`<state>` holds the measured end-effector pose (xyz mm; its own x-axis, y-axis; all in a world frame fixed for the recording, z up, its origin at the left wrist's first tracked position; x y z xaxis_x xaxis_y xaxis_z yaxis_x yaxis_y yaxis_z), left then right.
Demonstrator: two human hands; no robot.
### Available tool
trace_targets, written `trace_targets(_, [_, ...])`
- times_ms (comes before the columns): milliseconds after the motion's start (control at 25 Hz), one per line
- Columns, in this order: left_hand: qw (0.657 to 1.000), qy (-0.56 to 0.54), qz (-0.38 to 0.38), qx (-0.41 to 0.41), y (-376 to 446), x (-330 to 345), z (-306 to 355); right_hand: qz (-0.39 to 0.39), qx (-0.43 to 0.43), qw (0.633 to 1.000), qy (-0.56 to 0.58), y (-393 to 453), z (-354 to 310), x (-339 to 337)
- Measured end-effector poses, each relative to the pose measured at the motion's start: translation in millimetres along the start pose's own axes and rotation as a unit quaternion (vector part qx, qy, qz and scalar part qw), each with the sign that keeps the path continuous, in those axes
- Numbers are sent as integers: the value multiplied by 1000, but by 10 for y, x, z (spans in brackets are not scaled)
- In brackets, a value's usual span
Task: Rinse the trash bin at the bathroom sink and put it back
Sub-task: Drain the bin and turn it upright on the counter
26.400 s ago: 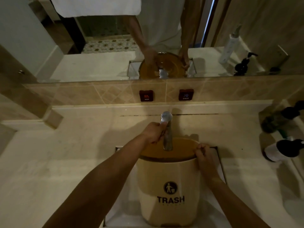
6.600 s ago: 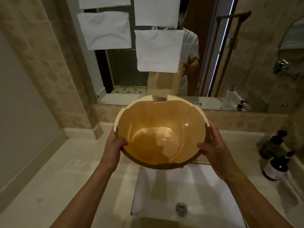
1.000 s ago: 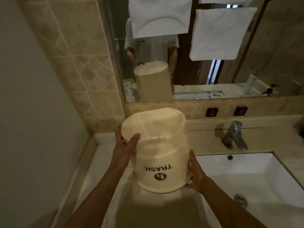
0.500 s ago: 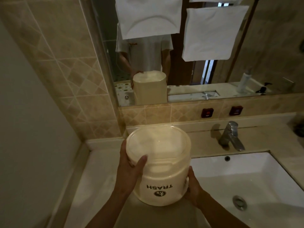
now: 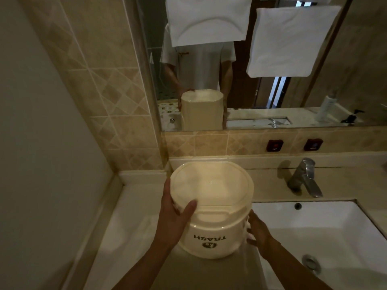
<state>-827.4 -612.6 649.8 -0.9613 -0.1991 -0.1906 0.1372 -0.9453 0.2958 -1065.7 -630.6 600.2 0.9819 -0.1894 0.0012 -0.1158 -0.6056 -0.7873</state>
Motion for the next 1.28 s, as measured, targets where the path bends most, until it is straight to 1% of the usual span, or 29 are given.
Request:
trace_targets(80, [1000, -10, -10, -2, 1, -4, 3, 2, -37, 999, -7, -3, -68, -35])
trace_targets(120, [1000, -15, -13, -2, 2, 2, 7, -10, -56, 998, -3, -17, -108, -48])
trace_targets(320, [1000, -16, -20, -1, -18, 53, 89, -38, -103, 994, 16, -287, -174, -23])
trace_targets(640, [1000, 0, -23, -15, -135, 82, 187, -30, -112, 993, -1, -520, -128, -101])
trace_targets(840, [999, 14, -25, -16, -231, 137, 182, -28, -134, 991, -9, -575, -121, -169])
trace_targets(1080, [999, 11, -26, -13, -279, 386, 296, 0, -135, 991, 2, -506, -173, -397])
trace_targets(1280, [999, 5, -46, -3, -281, 509, 259, -5, -135, 991, -4, -431, -159, -547])
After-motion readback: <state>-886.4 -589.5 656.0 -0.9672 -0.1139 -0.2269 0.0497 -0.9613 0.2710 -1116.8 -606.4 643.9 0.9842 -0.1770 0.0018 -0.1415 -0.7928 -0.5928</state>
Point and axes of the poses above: each hand's wrist, its own y-axis towards the middle knuckle, its own x-axis out of the palm, z = x × y, the point moved 1 cm from there along y, towards the middle knuckle, and after that the axes turned 13 degrees about x, right-handed, at the moved point
